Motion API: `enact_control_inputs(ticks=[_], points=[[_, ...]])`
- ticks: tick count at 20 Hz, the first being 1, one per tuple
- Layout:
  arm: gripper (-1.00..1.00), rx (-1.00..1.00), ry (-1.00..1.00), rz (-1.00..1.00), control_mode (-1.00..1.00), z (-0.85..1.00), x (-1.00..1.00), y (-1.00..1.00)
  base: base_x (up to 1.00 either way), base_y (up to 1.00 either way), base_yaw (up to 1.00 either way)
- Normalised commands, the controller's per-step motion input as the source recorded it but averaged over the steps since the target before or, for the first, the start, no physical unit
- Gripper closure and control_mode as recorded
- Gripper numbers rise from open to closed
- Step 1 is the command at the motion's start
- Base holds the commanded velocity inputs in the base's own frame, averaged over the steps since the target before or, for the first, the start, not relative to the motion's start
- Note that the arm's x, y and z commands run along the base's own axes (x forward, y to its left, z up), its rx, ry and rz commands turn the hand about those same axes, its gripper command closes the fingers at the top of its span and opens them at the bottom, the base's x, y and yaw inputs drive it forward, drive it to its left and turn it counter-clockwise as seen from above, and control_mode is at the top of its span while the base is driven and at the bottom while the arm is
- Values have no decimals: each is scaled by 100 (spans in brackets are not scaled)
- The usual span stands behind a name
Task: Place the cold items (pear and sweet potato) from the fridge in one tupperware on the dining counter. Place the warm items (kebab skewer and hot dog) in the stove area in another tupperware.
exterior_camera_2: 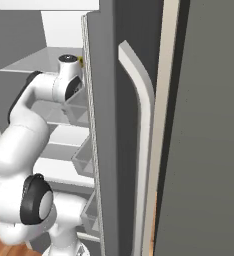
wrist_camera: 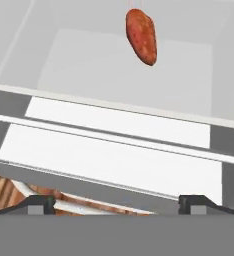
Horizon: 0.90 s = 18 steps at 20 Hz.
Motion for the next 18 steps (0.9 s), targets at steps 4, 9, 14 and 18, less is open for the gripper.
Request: enact_control_inputs(ticks=[4,9,14,18], points=[[-100,0,-8,0,-100,-34,60,4,0,0,0],[-100,0,-6,0,-100,-31,49,9,0,0,0],[-100,0,-2,-1,-100,-14,41,9,0,0,0],[-100,0,-2,-5,-100,-10,48,1,0,0,0]])
